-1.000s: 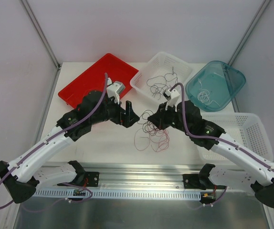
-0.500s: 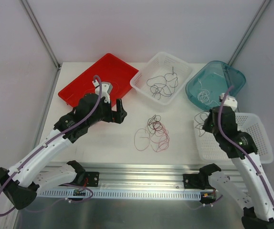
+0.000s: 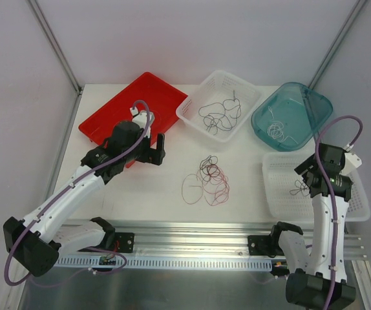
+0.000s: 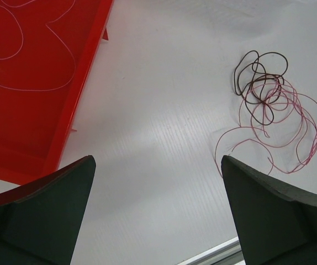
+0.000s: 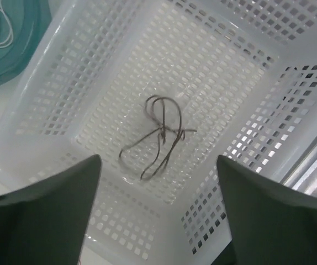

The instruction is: Untangle the cables

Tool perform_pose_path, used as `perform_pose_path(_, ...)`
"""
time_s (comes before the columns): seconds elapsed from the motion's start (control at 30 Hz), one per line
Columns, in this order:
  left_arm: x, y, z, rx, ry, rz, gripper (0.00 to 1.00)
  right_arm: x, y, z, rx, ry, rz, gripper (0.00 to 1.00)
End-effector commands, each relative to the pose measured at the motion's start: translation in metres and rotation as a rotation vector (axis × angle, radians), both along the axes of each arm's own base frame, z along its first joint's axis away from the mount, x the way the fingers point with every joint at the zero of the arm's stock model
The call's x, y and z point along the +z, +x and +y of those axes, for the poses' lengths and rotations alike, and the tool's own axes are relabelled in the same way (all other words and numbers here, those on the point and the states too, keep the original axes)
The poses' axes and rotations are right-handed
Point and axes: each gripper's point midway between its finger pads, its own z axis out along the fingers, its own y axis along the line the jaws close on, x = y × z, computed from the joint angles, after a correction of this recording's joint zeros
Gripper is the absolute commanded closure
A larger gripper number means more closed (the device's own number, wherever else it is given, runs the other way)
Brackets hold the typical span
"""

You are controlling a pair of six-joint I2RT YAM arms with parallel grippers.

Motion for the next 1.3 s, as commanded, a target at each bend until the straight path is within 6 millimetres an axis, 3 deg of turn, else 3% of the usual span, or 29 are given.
perform_pose_path(0.0, -0.005, 0.003, 0.003, -0.028, 0.022, -0.007, 0.01, 0.000, 0.000, -0.006, -0.040, 0.003, 0.002, 0.01)
perform_pose_path(0.13, -0.009, -0.002, 0.006, -0.029, 0.021, -0.007, 0.01, 0.010, 0.016, 0.008, 0.098, 0.025, -0.051, 0.03)
perform_pose_path(0.23, -0.010, -0.001, 0.008, -0.023, 0.034, -0.009, 0.01, 0.022, 0.040, 0.046, 0.327, 0.090, -0.154, 0.01)
perform_pose_path(0.3, -0.014, 0.001, 0.010, -0.013, 0.047, -0.004, 0.01, 0.035, 0.060, 0.091, 0.565, 0.156, -0.249, 0.14)
perform_pose_path(0.37, -0.017, 0.001, 0.009, -0.013, 0.048, 0.008, 0.01, 0.039, 0.067, 0.127, 0.717, 0.194, -0.263, 0.16)
perform_pose_path(0.5, -0.020, 0.001, 0.007, -0.015, 0.045, 0.018, 0.01, 0.038, 0.088, 0.170, 0.845, 0.171, -0.227, 0.15)
perform_pose_path(0.57, -0.021, 0.002, 0.010, -0.004, 0.057, 0.017, 0.01, 0.024, 0.100, 0.185, 0.854, 0.174, -0.187, 0.15)
perform_pose_path(0.6, -0.020, 0.004, 0.012, 0.007, 0.063, 0.012, 0.01, 0.025, 0.107, 0.203, 0.874, 0.198, -0.214, 0.16)
perform_pose_path(0.63, -0.022, 0.004, 0.013, 0.011, 0.068, 0.012, 0.01, 0.014, 0.112, 0.216, 0.893, 0.204, -0.187, 0.16)
perform_pose_path(0.73, -0.021, 0.005, 0.016, 0.020, 0.074, 0.008, 0.01, 0.008, 0.134, 0.237, 0.892, 0.215, -0.208, 0.18)
perform_pose_path(0.77, -0.021, 0.005, 0.015, 0.020, 0.073, 0.007, 0.01, -0.009, 0.139, 0.247, 0.900, 0.220, -0.160, 0.19)
perform_pose_path(0.87, -0.024, 0.006, 0.017, 0.024, 0.079, 0.014, 0.01, -0.016, 0.155, 0.269, 0.920, 0.221, -0.170, 0.21)
perform_pose_path(1.0, -0.025, 0.007, 0.015, 0.022, 0.075, 0.022, 0.01, -0.047, 0.173, 0.285, 0.910, 0.209, -0.120, 0.27)
perform_pose_path(1.27, -0.025, 0.008, 0.017, 0.026, 0.063, 0.028, 0.01, -0.091, 0.176, 0.314, 0.948, 0.246, -0.054, 0.40)
